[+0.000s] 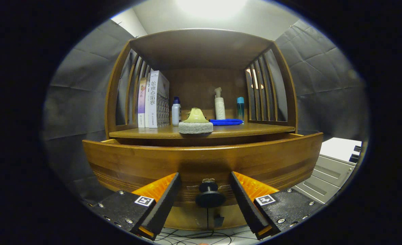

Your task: Pull open the drawer, take out the items inside it, and place them on the countertop above the cabinet.

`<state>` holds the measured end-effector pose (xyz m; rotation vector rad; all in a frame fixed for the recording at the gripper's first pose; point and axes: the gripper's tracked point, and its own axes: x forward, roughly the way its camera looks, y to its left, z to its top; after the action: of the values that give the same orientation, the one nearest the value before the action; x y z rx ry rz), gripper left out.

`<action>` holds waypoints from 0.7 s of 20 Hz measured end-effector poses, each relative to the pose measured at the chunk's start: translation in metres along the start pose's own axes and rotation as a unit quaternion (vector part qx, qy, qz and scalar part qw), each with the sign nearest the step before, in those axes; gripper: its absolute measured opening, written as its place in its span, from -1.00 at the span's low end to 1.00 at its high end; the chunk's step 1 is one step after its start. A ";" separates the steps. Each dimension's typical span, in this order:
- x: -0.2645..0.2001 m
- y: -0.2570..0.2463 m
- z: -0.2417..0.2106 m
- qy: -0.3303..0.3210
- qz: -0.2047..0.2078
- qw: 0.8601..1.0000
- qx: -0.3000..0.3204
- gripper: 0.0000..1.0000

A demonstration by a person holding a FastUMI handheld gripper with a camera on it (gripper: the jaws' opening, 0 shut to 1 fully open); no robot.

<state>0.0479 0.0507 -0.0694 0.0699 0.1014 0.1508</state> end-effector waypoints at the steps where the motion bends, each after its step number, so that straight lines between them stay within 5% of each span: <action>1: 0.003 0.000 0.000 0.000 0.000 1.000 0.000 0.85; 14: 0.039 0.002 0.003 0.015 -0.003 1.000 0.001 0.85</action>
<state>0.0865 0.0582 -0.0704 0.0693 0.1324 0.1450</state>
